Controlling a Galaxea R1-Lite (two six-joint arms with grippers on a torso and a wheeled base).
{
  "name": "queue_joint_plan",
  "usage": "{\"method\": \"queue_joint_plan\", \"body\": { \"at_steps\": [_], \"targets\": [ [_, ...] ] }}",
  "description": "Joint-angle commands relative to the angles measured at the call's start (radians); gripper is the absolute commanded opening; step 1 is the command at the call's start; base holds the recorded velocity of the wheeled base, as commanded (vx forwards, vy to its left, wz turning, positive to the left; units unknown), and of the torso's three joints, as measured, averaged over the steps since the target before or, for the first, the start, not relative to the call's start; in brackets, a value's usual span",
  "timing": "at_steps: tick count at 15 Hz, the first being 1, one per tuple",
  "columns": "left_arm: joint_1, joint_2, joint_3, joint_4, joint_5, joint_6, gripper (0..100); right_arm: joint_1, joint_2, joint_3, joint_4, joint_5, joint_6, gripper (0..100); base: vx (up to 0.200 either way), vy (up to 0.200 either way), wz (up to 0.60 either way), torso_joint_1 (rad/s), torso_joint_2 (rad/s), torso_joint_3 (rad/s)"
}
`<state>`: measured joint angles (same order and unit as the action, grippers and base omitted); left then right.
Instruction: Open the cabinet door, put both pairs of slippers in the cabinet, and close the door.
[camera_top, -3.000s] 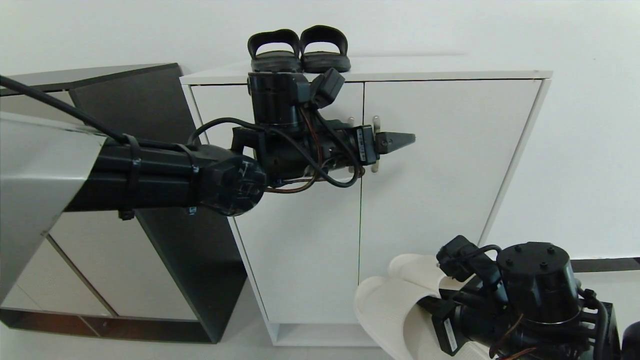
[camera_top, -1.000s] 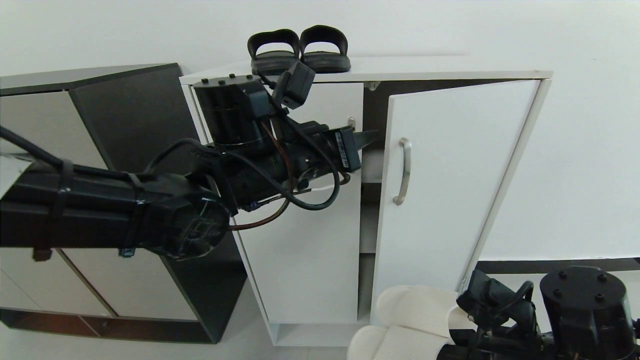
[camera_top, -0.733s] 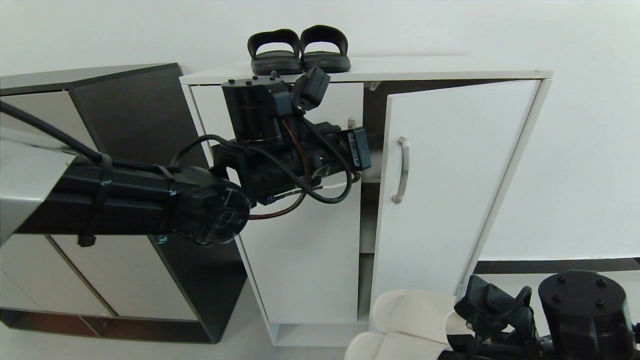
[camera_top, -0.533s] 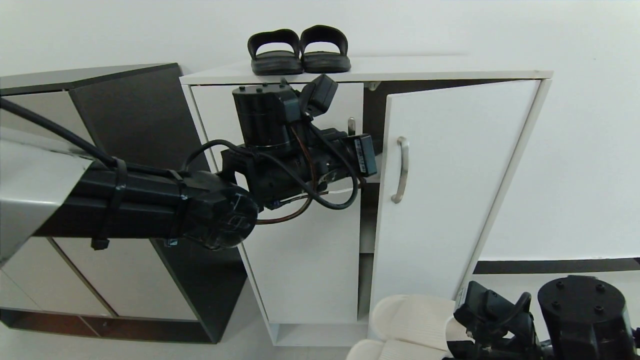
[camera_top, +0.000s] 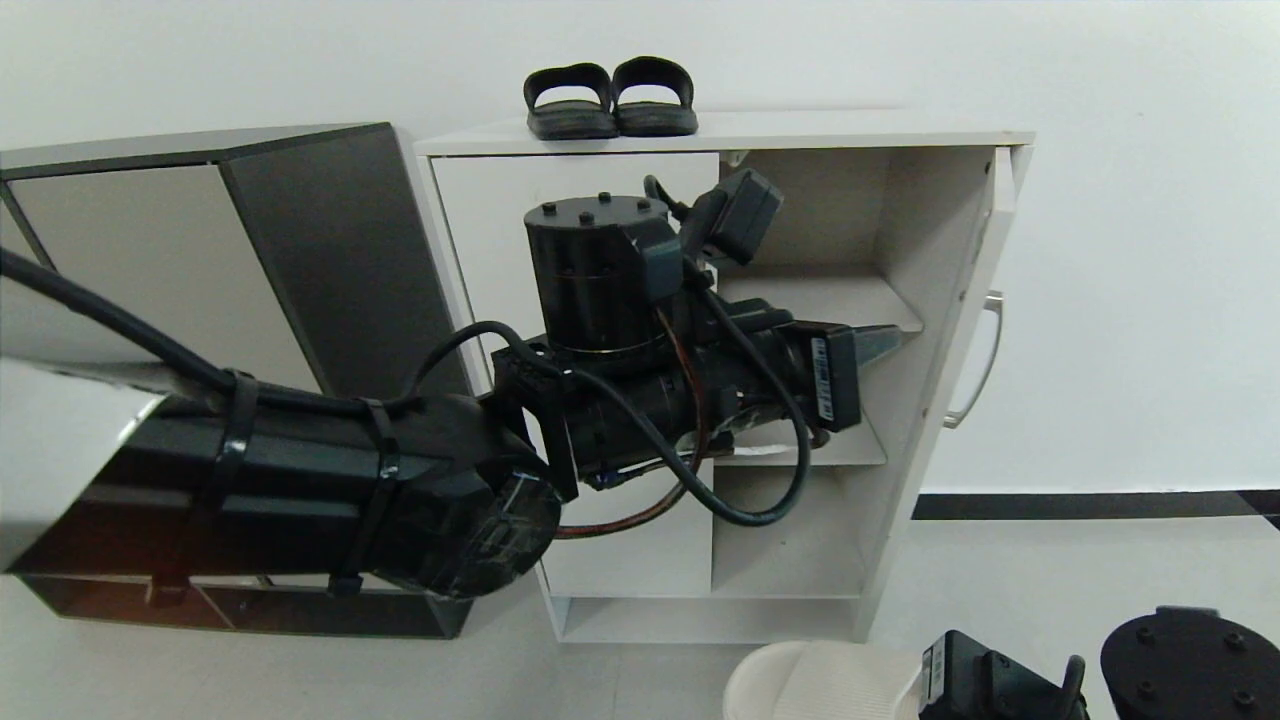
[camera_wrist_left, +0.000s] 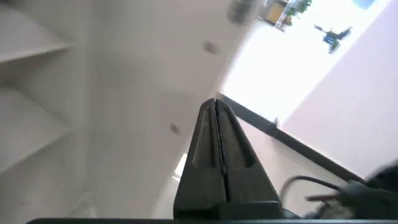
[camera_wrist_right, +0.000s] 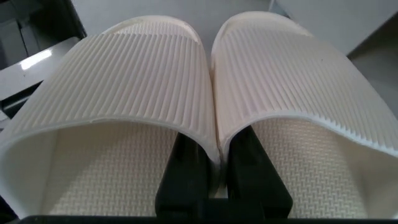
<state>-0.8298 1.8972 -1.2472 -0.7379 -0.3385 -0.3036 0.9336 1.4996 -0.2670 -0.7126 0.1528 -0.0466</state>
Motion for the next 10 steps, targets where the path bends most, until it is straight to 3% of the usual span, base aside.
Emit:
{"method": "queue_joint_plan", "body": {
  "at_steps": [1, 2, 4, 7, 9, 10],
  "targets": [
    [-0.011, -0.004, 0.009, -0.006, 0.003, 0.0, 0, 0.002, -0.001, 0.0, -0.001, 0.001, 0.002, 0, -0.2, 0.0, 0.0, 0.007, -0.01, 0.002],
    [0.011, -0.007, 0.034, -0.025, 0.006, 0.004, 0, -0.001, 0.008, -0.003, -0.005, 0.002, 0.008, 0, -0.2, 0.0, 0.0, 0.002, 0.0, 0.007],
    [0.074, -0.058, 0.121, -0.063, 0.015, 0.034, 0, -0.053, 0.028, -0.014, -0.047, -0.004, 0.01, 0, 0.0, 0.0, 0.0, 0.0, 0.0, 0.0],
    [0.216, -0.293, 0.376, -0.069, 0.027, 0.052, 0, -0.159, 0.096, -0.058, -0.117, -0.019, 0.056, 0, 0.0, 0.0, 0.0, 0.0, 0.0, 0.0],
    [0.324, -0.534, 0.603, -0.048, 0.098, 0.116, 0, -0.184, 0.154, -0.136, -0.125, -0.156, 0.137, 0, 0.0, 0.0, 0.0, 0.0, 0.0, 0.0],
    [0.368, -0.67, 0.701, -0.005, 0.179, 0.135, 0, -0.187, 0.188, -0.175, -0.127, -0.236, 0.156, 0, 0.0, 0.0, 0.0, 0.0, 0.0, 0.0]
  ]
}}
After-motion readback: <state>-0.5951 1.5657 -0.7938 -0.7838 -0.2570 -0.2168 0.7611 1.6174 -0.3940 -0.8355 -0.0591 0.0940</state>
